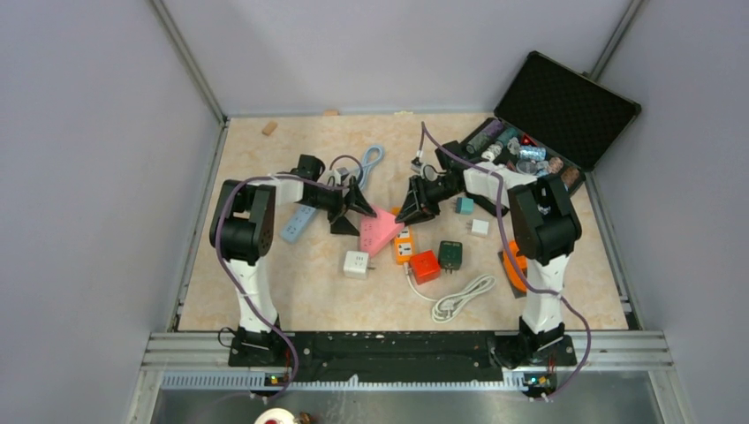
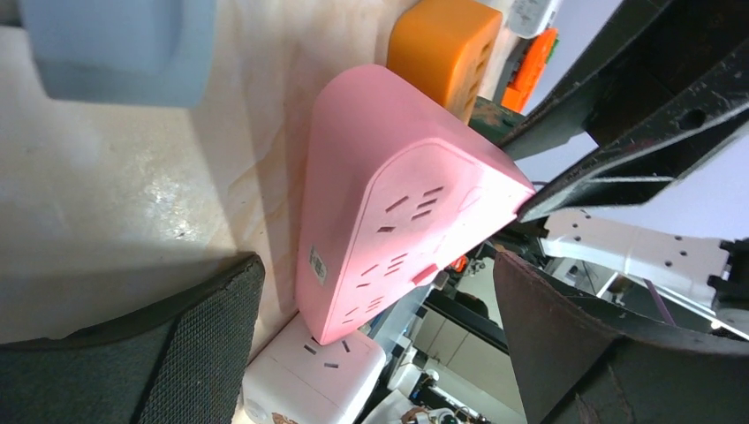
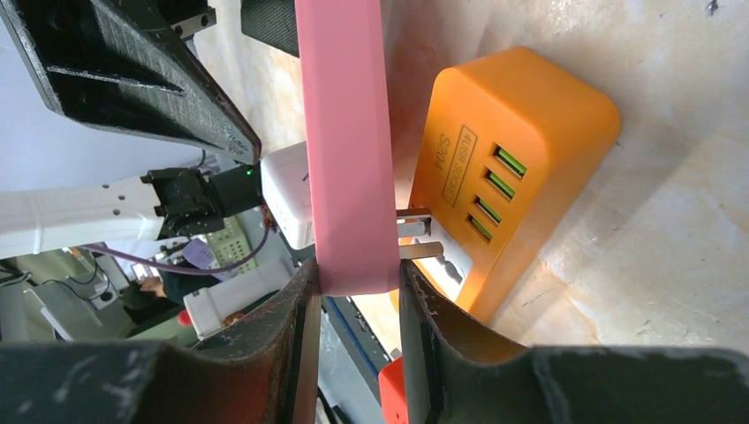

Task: Insert the plug
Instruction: Insert the plug into the socket.

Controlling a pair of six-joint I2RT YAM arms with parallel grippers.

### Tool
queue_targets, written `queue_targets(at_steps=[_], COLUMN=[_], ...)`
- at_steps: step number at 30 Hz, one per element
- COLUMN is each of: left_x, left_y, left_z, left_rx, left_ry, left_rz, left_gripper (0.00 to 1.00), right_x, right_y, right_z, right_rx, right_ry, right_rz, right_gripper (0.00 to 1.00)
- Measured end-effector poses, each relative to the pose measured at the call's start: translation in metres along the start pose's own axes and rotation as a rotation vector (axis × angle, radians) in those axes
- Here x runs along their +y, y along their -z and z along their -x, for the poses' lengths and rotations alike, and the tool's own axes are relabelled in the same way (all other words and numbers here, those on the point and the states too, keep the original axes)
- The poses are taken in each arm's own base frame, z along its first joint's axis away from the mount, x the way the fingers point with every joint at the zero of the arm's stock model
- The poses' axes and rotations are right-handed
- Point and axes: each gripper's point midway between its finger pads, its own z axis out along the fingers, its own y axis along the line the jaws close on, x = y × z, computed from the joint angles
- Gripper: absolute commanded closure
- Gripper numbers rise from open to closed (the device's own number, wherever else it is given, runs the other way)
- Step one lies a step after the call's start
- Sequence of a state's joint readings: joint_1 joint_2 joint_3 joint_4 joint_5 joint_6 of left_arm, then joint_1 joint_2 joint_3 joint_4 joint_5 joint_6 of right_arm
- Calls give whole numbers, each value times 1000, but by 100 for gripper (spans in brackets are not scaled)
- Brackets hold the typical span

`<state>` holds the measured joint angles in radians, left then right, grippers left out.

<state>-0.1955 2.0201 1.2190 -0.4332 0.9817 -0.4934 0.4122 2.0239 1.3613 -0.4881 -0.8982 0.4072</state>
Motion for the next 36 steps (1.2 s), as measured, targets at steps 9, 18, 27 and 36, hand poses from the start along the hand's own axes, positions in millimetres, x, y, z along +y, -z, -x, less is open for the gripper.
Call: queue_targets(at_steps=[9, 18, 27, 36], left_x=[-9, -21, -33, -51], left_y=[-5, -8, -2, 4], left_z=[-2, 13, 8, -3], left_rx=[-21, -99, -109, -93], left_ry=[-11, -45, -54, -174], left_rz=[-126, -223, -269, -300], left_gripper=[2, 26, 38, 80], right_x=[-2, -2, -5, -4], right_y=[1, 3, 7, 12], right_z=[-1, -6, -13, -16], right_rx=[-1, 11, 37, 47], right_ry=[12, 18, -11, -46], right_rz=[-23, -32, -40, -40], right_gripper=[100, 100, 100, 100])
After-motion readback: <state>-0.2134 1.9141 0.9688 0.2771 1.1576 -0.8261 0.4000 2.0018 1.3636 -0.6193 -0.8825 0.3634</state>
